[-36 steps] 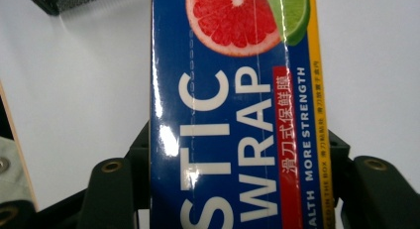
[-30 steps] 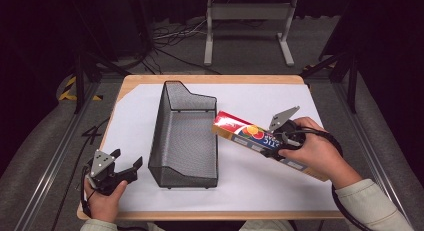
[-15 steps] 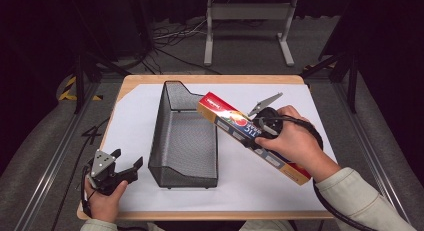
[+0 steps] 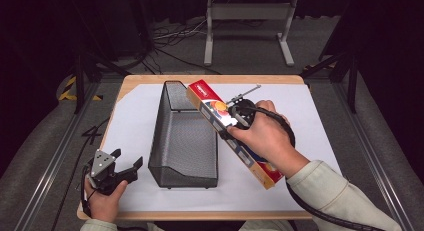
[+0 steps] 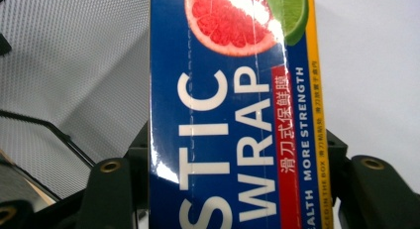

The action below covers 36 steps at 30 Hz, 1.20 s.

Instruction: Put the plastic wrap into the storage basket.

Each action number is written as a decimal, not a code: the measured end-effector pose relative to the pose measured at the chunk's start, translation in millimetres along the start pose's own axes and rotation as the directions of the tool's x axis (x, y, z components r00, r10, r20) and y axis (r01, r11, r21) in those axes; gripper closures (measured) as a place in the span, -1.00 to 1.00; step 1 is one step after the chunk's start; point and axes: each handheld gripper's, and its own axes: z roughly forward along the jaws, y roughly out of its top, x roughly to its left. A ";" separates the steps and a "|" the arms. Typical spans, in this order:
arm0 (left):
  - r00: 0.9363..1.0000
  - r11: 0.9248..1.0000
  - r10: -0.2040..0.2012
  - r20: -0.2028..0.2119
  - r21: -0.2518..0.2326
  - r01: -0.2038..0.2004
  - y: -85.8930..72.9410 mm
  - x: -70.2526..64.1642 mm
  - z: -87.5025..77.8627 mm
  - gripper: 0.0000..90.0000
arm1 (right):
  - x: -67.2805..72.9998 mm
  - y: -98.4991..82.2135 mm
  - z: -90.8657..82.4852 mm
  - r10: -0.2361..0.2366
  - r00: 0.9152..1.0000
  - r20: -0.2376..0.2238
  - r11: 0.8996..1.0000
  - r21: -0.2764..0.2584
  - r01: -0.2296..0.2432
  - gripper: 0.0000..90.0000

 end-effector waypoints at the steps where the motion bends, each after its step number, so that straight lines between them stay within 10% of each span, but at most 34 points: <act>1: 1.000 1.000 -0.005 0.000 -0.001 0.005 -0.1 -0.2 -0.1 -0.58 | 2.9 2.9 2.5 0.016 1.000 -0.008 1.000 0.001 -0.016 -0.10; 14: 1.000 1.000 -0.002 0.000 -0.003 0.002 -0.2 0.8 1.1 -0.58 | 17.7 27.6 30.9 0.144 0.989 -0.037 0.989 0.027 -0.143 -0.10; 36: 1.000 1.000 -0.001 0.006 -0.002 0.001 0.1 1.5 0.8 -0.58 | 51.1 45.1 73.3 0.212 0.976 -0.040 0.973 0.106 -0.207 -0.11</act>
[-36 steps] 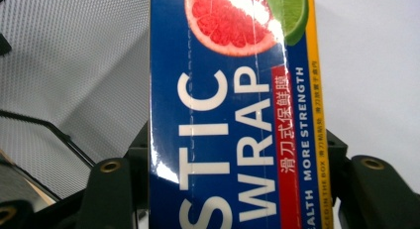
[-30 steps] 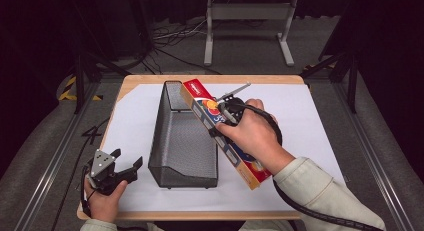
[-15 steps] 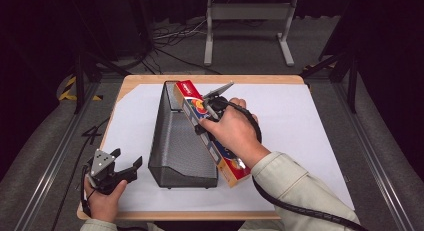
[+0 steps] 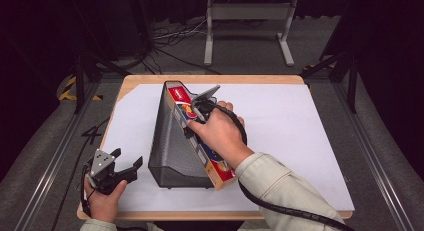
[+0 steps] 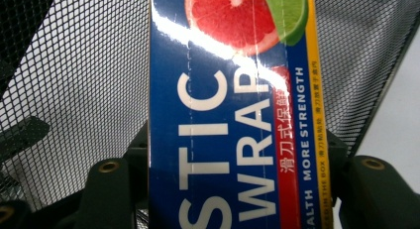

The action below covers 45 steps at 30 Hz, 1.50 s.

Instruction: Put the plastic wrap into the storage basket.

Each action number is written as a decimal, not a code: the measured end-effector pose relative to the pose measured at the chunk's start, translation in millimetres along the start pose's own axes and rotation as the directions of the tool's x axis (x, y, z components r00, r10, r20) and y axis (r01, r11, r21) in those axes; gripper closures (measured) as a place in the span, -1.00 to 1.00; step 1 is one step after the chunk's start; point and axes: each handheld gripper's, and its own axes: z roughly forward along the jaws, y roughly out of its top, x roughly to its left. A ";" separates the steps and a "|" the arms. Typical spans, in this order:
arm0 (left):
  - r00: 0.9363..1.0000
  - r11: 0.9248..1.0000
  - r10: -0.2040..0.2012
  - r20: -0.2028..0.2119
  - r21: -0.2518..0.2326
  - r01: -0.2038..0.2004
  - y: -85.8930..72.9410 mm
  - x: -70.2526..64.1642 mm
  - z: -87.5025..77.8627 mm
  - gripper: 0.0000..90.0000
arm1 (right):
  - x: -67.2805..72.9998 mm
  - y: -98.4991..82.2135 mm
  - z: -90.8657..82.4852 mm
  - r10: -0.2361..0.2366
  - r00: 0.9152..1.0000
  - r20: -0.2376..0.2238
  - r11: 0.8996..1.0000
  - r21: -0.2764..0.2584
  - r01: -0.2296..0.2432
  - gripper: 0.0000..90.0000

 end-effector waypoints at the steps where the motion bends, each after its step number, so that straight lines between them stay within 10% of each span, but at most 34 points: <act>1: 1.000 1.000 0.001 0.001 0.000 -0.001 0.0 -0.2 0.0 -0.58 | 1.1 0.0 2.4 0.006 1.000 0.000 1.000 -0.001 -0.006 -0.11; 34: 1.000 1.000 -0.004 0.001 0.000 0.004 0.1 0.6 -1.2 -0.58 | 0.5 4.1 41.4 -0.020 0.996 0.085 0.989 0.149 0.007 -0.13; 45: 1.000 1.000 0.000 0.000 0.005 0.000 -0.7 1.0 -0.3 -0.58 | -6.0 -0.8 27.0 -0.071 0.997 0.017 0.996 0.064 0.069 -0.44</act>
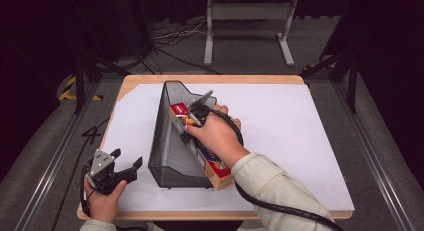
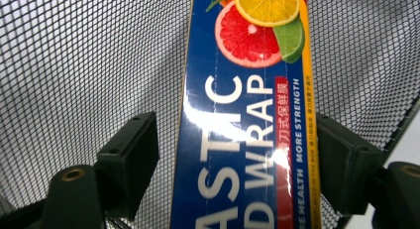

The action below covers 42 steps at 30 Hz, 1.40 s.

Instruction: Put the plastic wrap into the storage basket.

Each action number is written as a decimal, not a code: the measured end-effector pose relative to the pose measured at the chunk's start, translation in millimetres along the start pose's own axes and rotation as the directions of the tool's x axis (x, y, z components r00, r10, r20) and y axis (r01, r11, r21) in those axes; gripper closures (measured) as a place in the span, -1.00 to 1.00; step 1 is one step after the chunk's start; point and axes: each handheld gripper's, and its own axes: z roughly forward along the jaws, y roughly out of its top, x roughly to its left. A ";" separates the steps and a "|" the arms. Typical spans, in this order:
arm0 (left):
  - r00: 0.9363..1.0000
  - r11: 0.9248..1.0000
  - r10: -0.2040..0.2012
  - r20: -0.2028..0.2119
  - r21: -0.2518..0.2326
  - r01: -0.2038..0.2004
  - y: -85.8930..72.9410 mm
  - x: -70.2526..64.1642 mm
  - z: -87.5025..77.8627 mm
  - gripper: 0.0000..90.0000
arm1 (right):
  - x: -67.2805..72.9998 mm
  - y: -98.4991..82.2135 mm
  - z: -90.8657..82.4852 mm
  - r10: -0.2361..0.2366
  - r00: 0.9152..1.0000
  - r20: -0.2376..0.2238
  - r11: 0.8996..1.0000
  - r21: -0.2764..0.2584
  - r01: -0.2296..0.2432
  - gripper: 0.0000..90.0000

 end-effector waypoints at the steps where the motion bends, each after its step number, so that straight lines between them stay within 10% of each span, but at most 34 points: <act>1: 1.000 1.000 -0.004 -0.001 0.001 0.004 -0.2 0.0 0.0 -0.58 | -1.1 -0.5 -1.1 -0.001 1.000 -0.004 1.000 0.000 0.001 -0.44; 14: 1.000 1.000 -0.008 -0.006 -0.002 0.008 -0.4 0.5 0.1 -0.58 | -2.2 -1.0 -25.5 -0.048 0.998 -0.045 0.992 -0.117 0.042 -0.54; 19: 1.000 1.000 -0.006 -0.007 -0.005 0.006 -0.3 0.6 -1.7 -0.58 | 1.4 -6.6 -41.5 -0.194 0.979 -0.069 0.951 -0.256 0.171 -0.61; 28: 1.000 1.000 -0.005 -0.005 -0.005 0.005 0.2 -0.6 -1.0 -0.58 | -6.4 -19.9 -57.7 -0.263 0.963 -0.067 0.906 -0.362 0.222 -0.60; 33: 1.000 1.000 -0.002 0.002 -0.001 0.002 0.7 -0.8 0.9 -0.59 | -20.6 -27.2 -72.2 -0.310 0.949 -0.054 0.863 -0.434 0.257 -0.64; 42: 1.000 1.000 -0.004 0.007 -0.001 0.004 1.9 -1.7 2.0 -0.59 | -42.7 -45.9 -91.3 -0.313 0.949 -0.019 0.853 -0.445 0.273 -0.66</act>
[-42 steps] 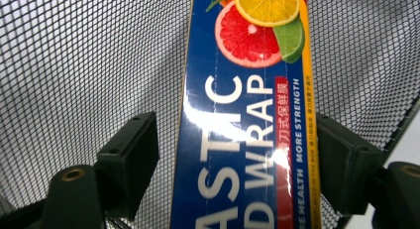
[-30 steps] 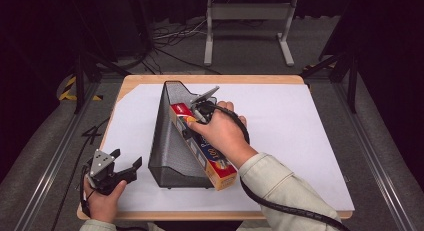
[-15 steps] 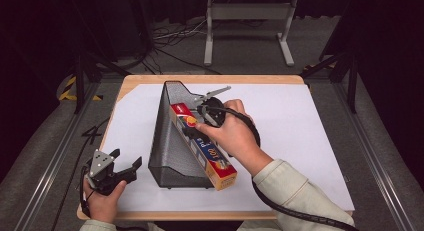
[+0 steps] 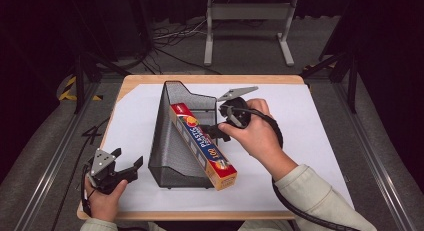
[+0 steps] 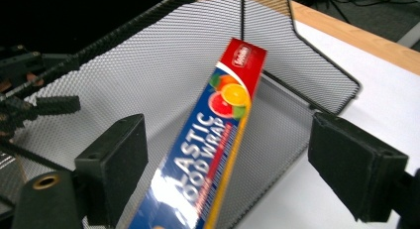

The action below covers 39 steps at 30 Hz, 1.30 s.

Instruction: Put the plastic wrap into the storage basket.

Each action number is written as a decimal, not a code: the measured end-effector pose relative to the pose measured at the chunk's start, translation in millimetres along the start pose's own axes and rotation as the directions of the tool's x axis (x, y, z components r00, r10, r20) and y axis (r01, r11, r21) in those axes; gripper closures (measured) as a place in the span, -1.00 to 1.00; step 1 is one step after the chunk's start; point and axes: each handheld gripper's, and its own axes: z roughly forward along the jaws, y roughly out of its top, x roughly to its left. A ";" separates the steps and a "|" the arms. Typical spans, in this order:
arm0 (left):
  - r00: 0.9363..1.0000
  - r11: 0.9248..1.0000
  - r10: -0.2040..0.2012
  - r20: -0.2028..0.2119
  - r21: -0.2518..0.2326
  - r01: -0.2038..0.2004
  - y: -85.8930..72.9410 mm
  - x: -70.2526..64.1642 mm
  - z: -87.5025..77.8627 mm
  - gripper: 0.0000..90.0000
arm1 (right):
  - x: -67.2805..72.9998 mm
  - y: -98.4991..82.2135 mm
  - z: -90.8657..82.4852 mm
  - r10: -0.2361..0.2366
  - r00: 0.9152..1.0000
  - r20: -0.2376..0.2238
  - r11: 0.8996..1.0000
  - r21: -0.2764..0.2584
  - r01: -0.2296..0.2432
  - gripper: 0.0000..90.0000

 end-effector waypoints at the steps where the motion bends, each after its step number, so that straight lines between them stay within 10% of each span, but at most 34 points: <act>1: 1.000 1.000 0.002 0.000 -0.001 -0.002 0.2 -0.2 0.5 -0.59 | -2.2 -2.4 -4.2 0.001 1.000 0.004 1.000 -0.001 -0.001 -0.66; 18: 1.000 1.000 0.016 0.001 0.022 -0.016 0.0 -1.1 5.6 -0.60 | -51.3 -46.5 -73.1 0.020 0.998 0.058 0.999 -0.050 -0.017 -0.69; 23: 1.000 1.000 0.016 -0.012 0.026 -0.015 -1.4 1.7 6.7 -0.60 | -65.5 -59.2 -88.1 -0.036 0.998 0.052 0.997 -0.072 0.039 -0.72; 39: 0.999 0.999 0.035 -0.012 0.017 -0.035 -3.0 1.1 0.7 -0.61 | -112.1 -122.2 -100.9 -0.040 0.994 0.103 0.990 -0.130 0.054 -0.81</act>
